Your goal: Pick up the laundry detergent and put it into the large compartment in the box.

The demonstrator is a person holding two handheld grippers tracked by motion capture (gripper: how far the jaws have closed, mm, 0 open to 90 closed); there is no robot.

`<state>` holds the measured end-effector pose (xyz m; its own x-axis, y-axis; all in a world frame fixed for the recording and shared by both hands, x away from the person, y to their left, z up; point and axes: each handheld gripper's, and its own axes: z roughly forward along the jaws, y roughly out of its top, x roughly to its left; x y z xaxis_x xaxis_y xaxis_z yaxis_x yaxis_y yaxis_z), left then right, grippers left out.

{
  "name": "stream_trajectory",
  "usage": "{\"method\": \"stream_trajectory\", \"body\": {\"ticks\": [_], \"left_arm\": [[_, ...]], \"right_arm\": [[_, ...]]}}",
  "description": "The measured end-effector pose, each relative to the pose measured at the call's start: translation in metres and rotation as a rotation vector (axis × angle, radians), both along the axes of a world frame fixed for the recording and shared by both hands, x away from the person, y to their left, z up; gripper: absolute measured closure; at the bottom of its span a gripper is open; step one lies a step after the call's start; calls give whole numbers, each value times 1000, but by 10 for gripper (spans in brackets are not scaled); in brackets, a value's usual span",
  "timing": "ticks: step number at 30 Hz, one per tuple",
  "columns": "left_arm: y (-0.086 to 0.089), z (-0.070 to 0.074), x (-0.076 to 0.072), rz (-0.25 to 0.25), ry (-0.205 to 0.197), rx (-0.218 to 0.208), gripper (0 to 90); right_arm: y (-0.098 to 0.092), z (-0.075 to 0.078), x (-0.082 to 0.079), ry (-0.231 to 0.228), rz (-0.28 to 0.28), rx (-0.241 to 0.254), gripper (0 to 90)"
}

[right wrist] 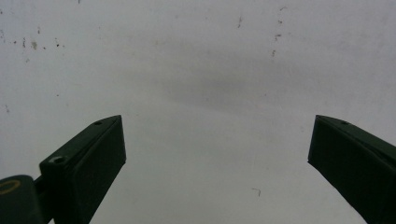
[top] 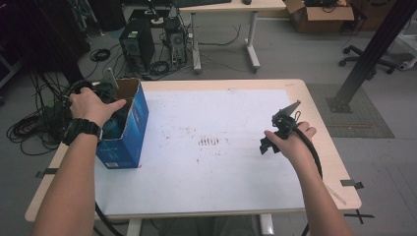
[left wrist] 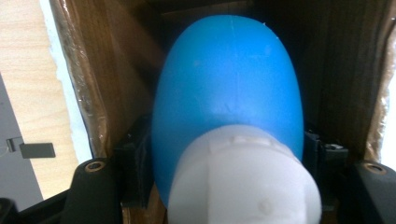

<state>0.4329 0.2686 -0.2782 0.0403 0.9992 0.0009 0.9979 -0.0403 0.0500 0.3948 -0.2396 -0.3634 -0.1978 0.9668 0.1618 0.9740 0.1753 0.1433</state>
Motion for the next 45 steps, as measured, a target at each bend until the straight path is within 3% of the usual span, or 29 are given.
{"method": "stream_trajectory", "body": {"ticks": [18,45], "left_arm": [[-3,11,0,0,1,18,284],[-11,47,-4,-16,-33,52,258]], "right_arm": [[-2,0,-1,-1,-3,6,42],[0,3,-2,-8,1,11,42]]}}
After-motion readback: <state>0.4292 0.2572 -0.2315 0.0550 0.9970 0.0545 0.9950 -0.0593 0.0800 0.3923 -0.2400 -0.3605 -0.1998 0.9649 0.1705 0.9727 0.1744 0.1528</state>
